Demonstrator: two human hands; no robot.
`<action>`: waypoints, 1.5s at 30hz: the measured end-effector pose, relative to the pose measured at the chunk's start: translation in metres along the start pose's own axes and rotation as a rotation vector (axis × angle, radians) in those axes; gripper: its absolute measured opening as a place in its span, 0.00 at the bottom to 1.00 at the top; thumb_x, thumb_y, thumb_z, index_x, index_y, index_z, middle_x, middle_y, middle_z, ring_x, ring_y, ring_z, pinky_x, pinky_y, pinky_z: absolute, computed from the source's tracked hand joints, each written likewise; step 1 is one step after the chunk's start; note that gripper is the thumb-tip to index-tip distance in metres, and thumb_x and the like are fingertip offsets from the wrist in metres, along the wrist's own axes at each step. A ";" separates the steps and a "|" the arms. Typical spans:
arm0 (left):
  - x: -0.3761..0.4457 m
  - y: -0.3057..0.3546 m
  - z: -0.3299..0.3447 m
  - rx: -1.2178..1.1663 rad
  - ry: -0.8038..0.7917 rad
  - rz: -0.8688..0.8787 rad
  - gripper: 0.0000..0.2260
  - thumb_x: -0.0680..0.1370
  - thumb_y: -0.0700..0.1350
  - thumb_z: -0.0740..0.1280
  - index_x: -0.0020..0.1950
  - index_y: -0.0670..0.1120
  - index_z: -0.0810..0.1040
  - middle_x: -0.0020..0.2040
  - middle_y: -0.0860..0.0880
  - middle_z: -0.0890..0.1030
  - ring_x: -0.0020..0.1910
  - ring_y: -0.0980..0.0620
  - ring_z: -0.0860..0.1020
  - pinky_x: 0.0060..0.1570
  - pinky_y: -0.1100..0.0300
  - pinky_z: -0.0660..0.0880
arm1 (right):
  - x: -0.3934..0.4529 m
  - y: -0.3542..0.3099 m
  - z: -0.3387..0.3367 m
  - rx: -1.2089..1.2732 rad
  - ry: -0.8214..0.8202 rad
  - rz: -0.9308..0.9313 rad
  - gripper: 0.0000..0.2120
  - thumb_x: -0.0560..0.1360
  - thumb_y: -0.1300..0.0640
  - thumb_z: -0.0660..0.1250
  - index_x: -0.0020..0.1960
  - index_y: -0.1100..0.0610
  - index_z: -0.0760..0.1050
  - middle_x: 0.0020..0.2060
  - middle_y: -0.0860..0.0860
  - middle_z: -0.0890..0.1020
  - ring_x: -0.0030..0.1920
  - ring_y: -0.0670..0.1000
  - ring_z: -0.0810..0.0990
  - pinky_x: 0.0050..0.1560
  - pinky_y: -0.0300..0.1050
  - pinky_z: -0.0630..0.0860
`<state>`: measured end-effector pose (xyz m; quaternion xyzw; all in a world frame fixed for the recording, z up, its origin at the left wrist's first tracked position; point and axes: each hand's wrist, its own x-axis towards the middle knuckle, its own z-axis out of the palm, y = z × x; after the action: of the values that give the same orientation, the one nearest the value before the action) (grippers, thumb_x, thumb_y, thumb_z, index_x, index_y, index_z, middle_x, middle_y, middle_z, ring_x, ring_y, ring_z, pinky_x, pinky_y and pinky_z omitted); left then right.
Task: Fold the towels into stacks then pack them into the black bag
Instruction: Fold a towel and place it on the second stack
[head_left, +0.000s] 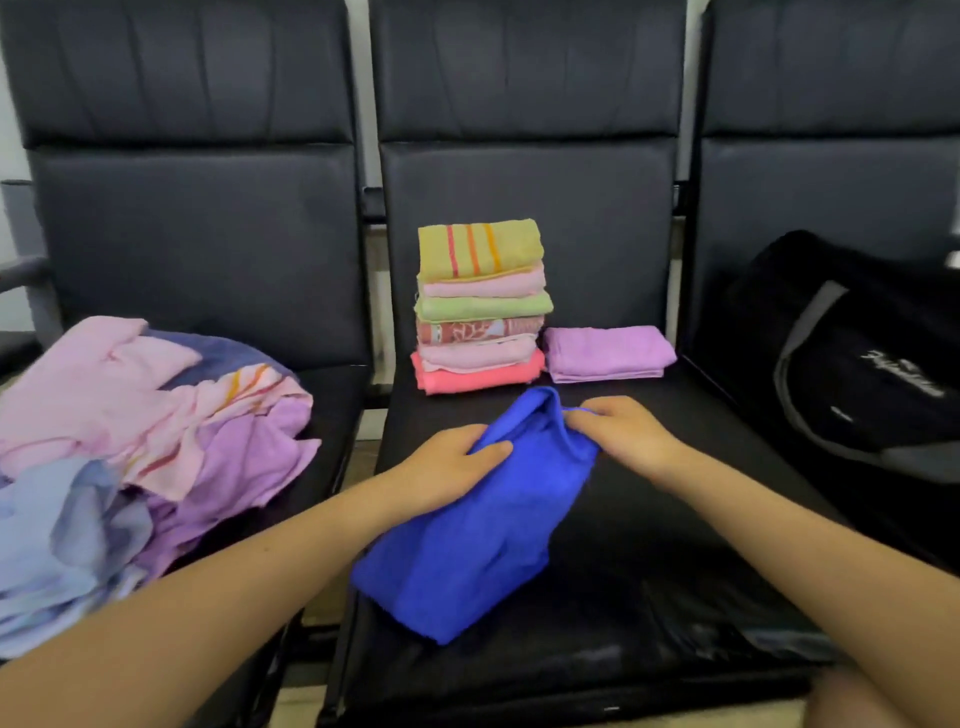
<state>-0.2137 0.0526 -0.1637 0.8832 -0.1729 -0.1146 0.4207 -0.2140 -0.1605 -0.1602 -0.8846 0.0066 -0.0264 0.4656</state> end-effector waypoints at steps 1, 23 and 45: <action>0.003 -0.004 0.005 0.033 -0.012 -0.016 0.11 0.82 0.51 0.59 0.55 0.49 0.79 0.49 0.53 0.80 0.44 0.57 0.76 0.43 0.67 0.71 | 0.003 0.009 -0.002 -0.224 0.022 -0.035 0.14 0.76 0.56 0.66 0.32 0.57 0.71 0.28 0.49 0.72 0.31 0.48 0.70 0.33 0.44 0.67; 0.030 -0.034 -0.040 0.272 0.064 0.066 0.19 0.76 0.52 0.69 0.31 0.45 0.69 0.27 0.54 0.67 0.28 0.57 0.65 0.32 0.62 0.62 | 0.009 0.038 -0.035 0.693 -0.068 0.051 0.11 0.75 0.57 0.67 0.53 0.63 0.80 0.49 0.56 0.85 0.49 0.52 0.84 0.52 0.45 0.80; 0.117 -0.069 -0.044 -0.115 0.608 -0.363 0.20 0.80 0.45 0.61 0.71 0.43 0.68 0.68 0.43 0.73 0.64 0.43 0.73 0.59 0.56 0.69 | 0.089 0.093 -0.034 0.300 0.456 0.412 0.23 0.76 0.54 0.63 0.70 0.58 0.68 0.65 0.56 0.73 0.63 0.58 0.74 0.65 0.53 0.71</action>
<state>-0.0768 0.0765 -0.1975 0.8680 0.1266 0.0712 0.4749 -0.1256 -0.2443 -0.2145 -0.7577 0.2851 -0.1295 0.5726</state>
